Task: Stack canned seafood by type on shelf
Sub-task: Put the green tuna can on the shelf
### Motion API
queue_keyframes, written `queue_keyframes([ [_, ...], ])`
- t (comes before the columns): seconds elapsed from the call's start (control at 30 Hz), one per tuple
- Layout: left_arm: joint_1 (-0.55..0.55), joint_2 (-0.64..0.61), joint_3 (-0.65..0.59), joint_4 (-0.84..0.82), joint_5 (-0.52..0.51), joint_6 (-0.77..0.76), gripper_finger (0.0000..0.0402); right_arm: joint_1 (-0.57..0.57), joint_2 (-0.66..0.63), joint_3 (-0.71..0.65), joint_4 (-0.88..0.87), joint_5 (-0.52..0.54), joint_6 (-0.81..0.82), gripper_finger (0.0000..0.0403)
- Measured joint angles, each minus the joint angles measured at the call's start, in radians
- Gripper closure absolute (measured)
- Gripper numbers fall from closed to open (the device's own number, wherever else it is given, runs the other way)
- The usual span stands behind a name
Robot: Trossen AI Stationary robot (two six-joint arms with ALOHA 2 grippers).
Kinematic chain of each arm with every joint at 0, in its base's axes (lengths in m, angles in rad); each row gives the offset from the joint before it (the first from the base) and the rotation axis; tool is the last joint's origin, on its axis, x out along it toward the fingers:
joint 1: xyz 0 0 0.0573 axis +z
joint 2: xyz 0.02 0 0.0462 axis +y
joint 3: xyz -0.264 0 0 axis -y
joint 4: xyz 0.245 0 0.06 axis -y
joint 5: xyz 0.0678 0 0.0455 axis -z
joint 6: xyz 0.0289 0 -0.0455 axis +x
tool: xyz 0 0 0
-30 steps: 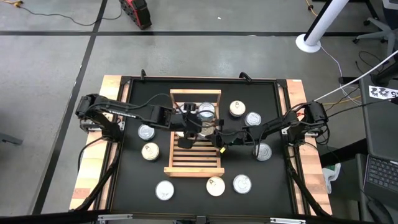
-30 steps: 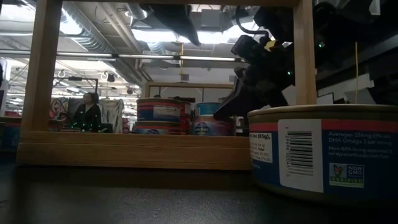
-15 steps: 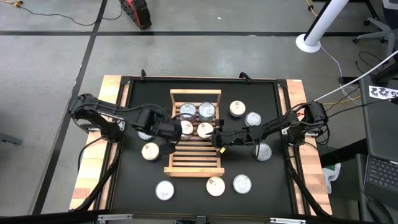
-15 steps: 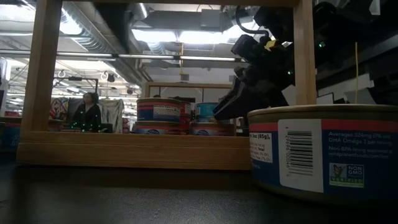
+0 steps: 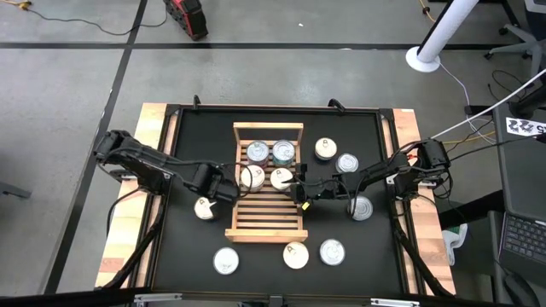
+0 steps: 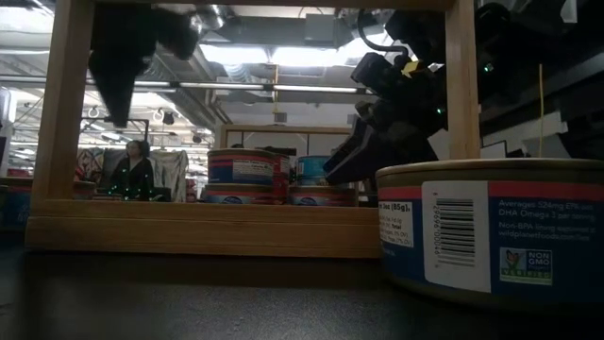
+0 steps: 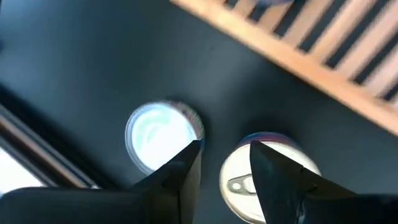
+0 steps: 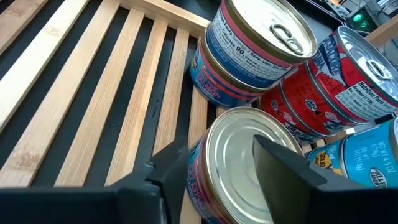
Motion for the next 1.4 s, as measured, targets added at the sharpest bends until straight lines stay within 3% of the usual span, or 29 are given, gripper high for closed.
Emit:
queue_keyframes([
  [0.17,0.016,0.0,-0.112,0.032,0.025,-0.092,0.0268,0.0,0.0,0.0,0.0,0.0,0.0,0.0202],
  [0.4,0.043,0.001,-0.238,0.207,0.049,-0.065,0.0268,0.0,0.0,0.0,0.0,0.0,0.0,0.0197],
  [1.07,0.077,-0.002,-0.378,0.307,-0.001,-0.058,0.027,0.0,0.0,0.0,0.0,0.0,0.0,0.0198],
  [1.4,0.077,-0.003,-0.397,0.307,-0.012,-0.049,0.0355,0.0,0.0,0.0,0.0,0.0,0.0,0.0198],
])
